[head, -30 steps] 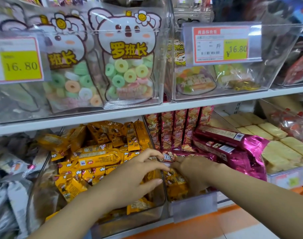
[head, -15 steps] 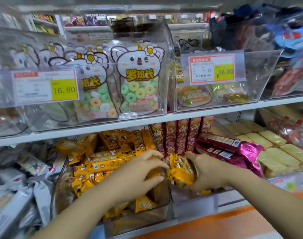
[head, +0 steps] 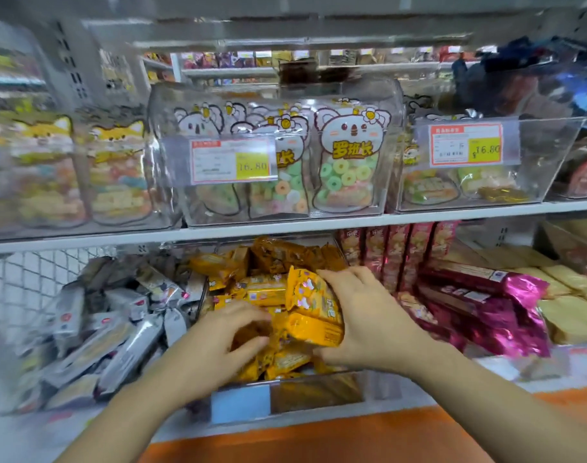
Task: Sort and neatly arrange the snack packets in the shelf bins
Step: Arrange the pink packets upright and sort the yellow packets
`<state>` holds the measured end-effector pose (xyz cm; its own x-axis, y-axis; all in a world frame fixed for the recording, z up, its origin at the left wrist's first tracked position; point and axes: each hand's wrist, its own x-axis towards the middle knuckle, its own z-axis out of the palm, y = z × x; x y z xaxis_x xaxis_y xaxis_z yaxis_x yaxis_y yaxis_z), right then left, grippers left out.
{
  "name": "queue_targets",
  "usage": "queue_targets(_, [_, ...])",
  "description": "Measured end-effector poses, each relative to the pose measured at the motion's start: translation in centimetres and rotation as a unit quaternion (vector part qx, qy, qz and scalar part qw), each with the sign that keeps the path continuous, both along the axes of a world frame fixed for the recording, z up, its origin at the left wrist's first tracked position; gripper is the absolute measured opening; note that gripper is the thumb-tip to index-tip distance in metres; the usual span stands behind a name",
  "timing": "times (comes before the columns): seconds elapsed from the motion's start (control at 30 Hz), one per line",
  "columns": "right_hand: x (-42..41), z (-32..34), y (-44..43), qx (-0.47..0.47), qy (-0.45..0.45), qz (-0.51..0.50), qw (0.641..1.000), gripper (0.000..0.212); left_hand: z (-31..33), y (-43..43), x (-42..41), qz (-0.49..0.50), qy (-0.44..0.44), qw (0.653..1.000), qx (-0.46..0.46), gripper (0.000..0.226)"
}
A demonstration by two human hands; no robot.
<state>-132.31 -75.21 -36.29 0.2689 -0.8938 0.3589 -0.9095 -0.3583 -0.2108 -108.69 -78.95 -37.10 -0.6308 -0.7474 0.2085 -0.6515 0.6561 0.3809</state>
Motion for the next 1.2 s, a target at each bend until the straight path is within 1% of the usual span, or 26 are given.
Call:
queue_targets(0.13, [3.8, -2.2, -1.7, 0.026, 0.07, -0.039, 0.996, 0.104, -1.0, 1.3, 2.0, 0.032, -0.037, 0.998, 0.038, 0.055])
queue_targets(0.2, [4.4, -2.8, -1.9, 0.034, 0.068, -0.059, 0.995, 0.102, -1.5, 1.8, 2.6, 0.046, -0.048, 0.996, 0.056, 0.064])
queue_targets(0.27, [4.4, -3.1, -1.7, 0.008, 0.051, -0.054, 0.997, 0.09, -1.8, 2.1, 2.8, 0.053, -0.05, 0.996, 0.059, 0.073])
queue_targets(0.33, [4.2, -3.3, -1.3, -0.033, 0.042, -0.035, 0.998, 0.068, -1.9, 2.4, 2.7, 0.054, -0.044, 0.996, 0.05, 0.082])
queue_targets(0.4, [3.8, -3.6, -1.1, -0.057, 0.042, -0.028, 0.997, 0.051, -2.0, 2.4, 2.4, 0.051, -0.06, 0.997, 0.016, 0.086])
queue_targets(0.5, [3.0, -3.9, -1.1, -0.051, 0.041, -0.04, 0.997, 0.041, -2.7, 1.7, 2.0, 0.055, -0.082, 0.993, -0.057, 0.084])
queue_targets(0.6, [2.4, -4.2, -1.4, -0.036, 0.029, -0.064, 0.997, 0.04, -3.6, -0.1, 1.9, 0.075, -0.075, 0.977, -0.183, 0.076])
queue_targets(0.67, [2.7, -4.2, -1.4, -0.017, 0.047, -0.044, 0.998, 0.044, -4.5, -1.6, 1.9, 0.09, -0.095, 0.965, -0.228, 0.062])
queue_targets(0.73, [3.1, -4.2, -1.1, 0.022, 0.063, -0.014, 0.998, 0.05, -5.2, -2.3, 1.6, 0.095, -0.119, 0.956, -0.251, 0.044])
queue_targets(0.8, [3.2, -4.0, -0.9, 0.042, 0.072, -0.009, 0.997, 0.053, -5.4, -2.5, 1.3, 0.106, -0.13, 0.951, -0.261, 0.041])
queue_targets(0.9, [3.6, -3.8, -1.2, 0.053, 0.073, -0.031, 0.995, 0.056, -5.5, -2.0, 1.2, 0.126, -0.126, 0.948, -0.262, 0.055])
queue_targets(0.97, [4.6, -3.8, -1.8, 0.057, 0.059, -0.038, 0.996, 0.059, -5.6, -1.5, 1.3, 0.146, -0.121, 0.946, -0.262, 0.052])
queue_targets(1.07, [6.5, -3.3, -3.1, 0.002, 0.004, -0.036, 0.999, 0.051, -5.4, -0.5, 1.9, 0.184, -0.101, 0.953, -0.218, 0.059])
queue_targets(1.13, [7.2, -2.8, -4.3, -0.04, 0.004, -0.034, 0.999, 0.047, -5.4, -0.3, 2.4, 0.201, -0.088, 0.952, -0.214, 0.063])
queue_targets(1.2, [8.0, -2.4, -5.4, -0.049, 0.009, -0.026, 0.998, 0.044, -5.1, -0.2, 2.8, 0.21, -0.098, 0.948, -0.22, 0.064])
